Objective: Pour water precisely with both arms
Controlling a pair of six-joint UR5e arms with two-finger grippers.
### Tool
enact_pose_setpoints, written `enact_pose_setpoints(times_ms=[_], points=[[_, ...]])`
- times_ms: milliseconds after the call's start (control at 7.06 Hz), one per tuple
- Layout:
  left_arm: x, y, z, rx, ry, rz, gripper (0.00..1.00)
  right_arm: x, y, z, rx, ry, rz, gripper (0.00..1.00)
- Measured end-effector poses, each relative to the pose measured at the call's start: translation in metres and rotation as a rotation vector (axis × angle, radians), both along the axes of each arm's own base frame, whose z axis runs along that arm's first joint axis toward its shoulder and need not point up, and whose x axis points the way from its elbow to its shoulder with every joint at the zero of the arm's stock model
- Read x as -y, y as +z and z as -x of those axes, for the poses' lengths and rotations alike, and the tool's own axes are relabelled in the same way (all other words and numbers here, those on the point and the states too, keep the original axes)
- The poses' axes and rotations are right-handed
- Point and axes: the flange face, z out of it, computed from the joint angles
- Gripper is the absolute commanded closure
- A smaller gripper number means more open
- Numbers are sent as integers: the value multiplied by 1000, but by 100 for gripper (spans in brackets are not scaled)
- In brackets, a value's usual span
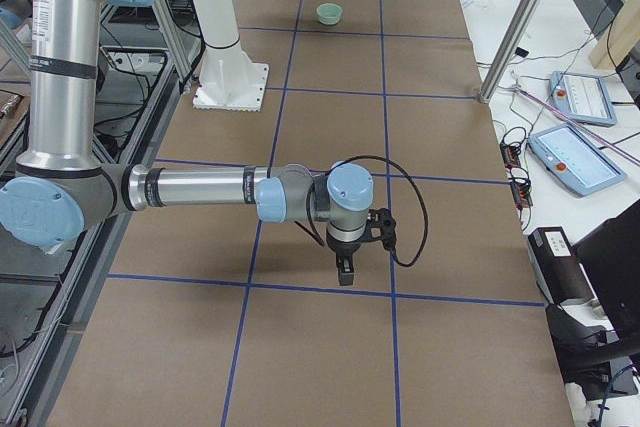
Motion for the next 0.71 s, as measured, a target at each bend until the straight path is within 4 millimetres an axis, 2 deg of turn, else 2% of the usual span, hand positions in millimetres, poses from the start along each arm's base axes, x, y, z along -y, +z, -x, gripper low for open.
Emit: enact_pose_setpoints(times_ms=[425, 709], points=[[25, -38, 0, 0, 0, -109, 0, 10, -32, 0, 1, 6, -63, 0], [40, -59, -3, -36, 11, -197, 0, 13, -35, 0, 4, 8, -106, 0]])
